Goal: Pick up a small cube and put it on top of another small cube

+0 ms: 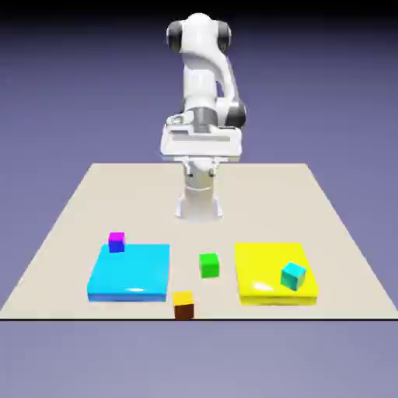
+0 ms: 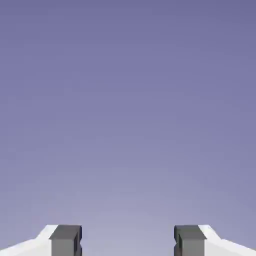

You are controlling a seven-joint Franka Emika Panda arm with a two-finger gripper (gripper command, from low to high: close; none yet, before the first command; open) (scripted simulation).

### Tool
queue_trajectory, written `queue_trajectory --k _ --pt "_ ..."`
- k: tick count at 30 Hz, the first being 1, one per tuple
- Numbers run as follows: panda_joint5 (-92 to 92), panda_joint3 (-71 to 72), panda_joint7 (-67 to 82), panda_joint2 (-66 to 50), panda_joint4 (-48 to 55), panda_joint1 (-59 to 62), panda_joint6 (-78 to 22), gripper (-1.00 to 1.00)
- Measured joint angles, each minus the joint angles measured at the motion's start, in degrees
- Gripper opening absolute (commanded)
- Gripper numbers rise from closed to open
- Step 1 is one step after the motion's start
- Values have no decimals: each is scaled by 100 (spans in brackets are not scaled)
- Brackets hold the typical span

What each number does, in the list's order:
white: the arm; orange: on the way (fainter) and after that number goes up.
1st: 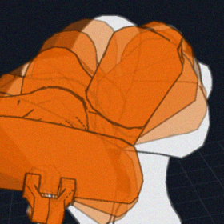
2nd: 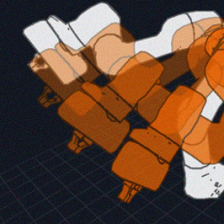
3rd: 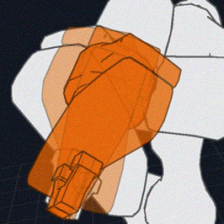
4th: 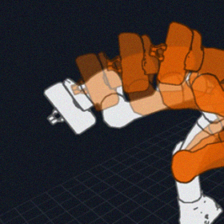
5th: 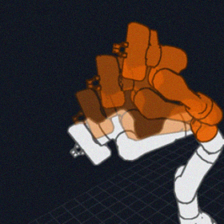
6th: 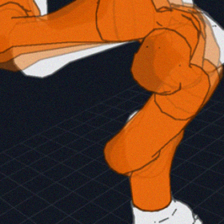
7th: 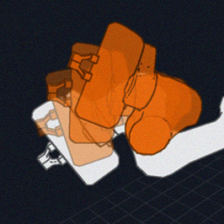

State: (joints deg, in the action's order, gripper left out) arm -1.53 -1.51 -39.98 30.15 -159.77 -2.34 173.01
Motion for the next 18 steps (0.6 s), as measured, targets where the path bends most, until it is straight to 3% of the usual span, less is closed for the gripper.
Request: queue_trajectory --k 18 --pt "-2288 -2258 3690 -3738 1833 -2470 -1484 0"
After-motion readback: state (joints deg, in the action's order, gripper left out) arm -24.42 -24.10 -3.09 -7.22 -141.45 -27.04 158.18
